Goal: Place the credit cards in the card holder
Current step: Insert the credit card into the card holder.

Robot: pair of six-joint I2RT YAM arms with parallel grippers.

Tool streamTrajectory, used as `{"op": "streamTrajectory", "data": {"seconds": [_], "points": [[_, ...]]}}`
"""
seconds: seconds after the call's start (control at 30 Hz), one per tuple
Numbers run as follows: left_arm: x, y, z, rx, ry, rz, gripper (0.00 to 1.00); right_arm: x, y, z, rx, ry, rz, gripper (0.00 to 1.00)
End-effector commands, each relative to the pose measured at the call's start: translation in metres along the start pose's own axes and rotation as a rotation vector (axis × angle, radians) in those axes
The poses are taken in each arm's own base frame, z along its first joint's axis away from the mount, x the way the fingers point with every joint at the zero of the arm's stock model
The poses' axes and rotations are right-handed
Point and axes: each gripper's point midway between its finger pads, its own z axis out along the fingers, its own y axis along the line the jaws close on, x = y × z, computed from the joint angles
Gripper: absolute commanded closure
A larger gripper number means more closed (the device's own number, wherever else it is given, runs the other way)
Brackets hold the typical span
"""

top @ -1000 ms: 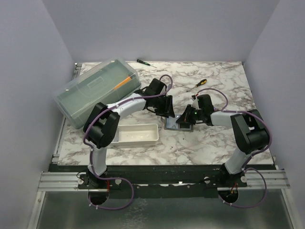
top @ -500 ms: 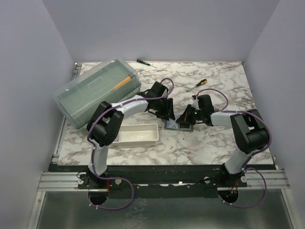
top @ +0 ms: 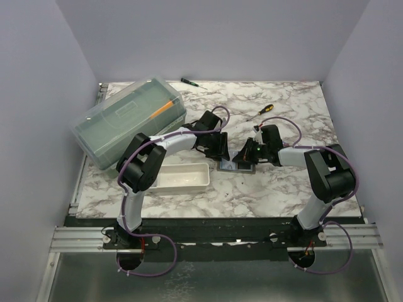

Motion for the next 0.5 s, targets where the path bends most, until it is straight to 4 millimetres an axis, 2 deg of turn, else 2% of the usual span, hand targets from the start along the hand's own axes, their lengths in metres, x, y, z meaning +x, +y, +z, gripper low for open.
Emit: {"op": "streamTrajectory", "data": {"seconds": [0.0, 0.23, 0.47], "points": [[-0.002, 0.002, -0.003, -0.026, -0.031, 0.01, 0.52, 0.017, -0.027, 0.006, 0.091, 0.034, 0.027, 1.0], [0.001, -0.003, 0.003, -0.003, -0.012, 0.011, 0.56, 0.017, -0.026, 0.005, 0.087, 0.033, 0.027, 1.0], [0.0, -0.017, -0.002, 0.028, -0.032, 0.037, 0.67, 0.016, -0.025, 0.004, 0.086, 0.031, 0.027, 1.0]]}}
